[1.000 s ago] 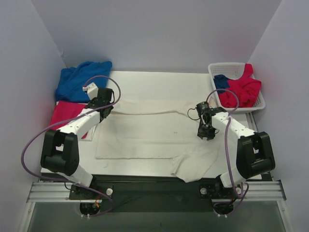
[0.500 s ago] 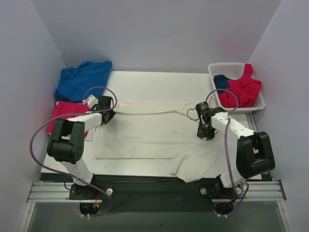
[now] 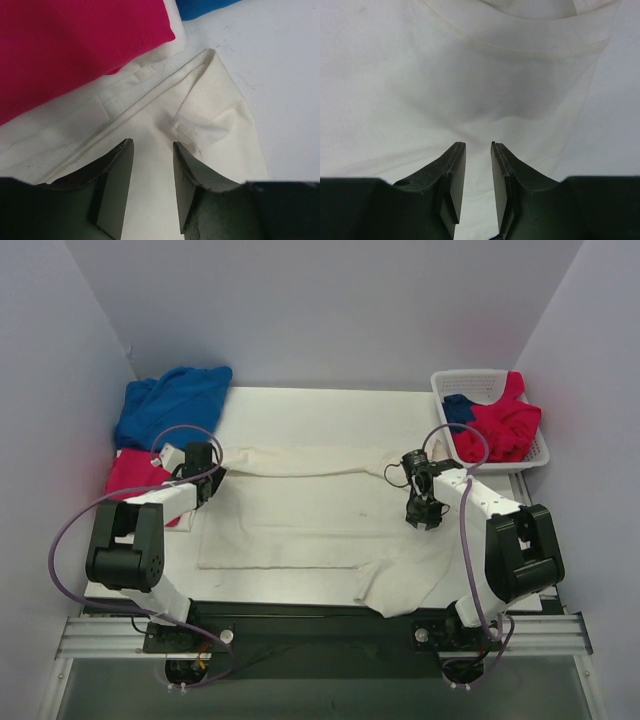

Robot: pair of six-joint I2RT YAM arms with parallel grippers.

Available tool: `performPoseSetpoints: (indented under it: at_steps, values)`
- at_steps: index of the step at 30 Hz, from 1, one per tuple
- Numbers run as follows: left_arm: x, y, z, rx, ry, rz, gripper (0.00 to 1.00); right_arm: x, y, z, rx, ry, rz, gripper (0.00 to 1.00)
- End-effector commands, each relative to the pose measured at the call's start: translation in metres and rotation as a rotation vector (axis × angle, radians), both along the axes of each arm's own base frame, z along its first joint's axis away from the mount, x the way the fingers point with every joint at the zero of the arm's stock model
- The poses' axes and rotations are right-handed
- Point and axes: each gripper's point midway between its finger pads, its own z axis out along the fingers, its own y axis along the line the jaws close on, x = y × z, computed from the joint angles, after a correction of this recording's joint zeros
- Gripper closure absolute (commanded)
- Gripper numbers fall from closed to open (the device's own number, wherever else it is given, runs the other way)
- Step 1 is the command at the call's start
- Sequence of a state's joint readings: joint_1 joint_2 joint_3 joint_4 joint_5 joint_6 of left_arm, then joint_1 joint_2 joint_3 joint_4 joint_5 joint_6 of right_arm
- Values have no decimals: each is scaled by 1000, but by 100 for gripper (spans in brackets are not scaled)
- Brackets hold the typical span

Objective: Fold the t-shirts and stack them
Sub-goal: Fold the flattened tshirt in 1/3 of the way

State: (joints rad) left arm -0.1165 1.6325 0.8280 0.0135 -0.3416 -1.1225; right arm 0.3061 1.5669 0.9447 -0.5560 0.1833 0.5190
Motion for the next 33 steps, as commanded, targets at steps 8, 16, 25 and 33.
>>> performPoseSetpoints:
  at_steps: [8,16,25,33]
  values:
    - [33,-1,6,-179,-130,27,52,4,1,7,-17,4,12,72]
    - [40,-7,-9,-231,-123,15,52,6,1,8,-23,7,13,71]
    - [43,-7,7,-234,-168,7,53,6,2,5,-22,17,8,72]
    - [41,-8,17,-239,-195,2,54,5,3,1,-27,31,13,72]
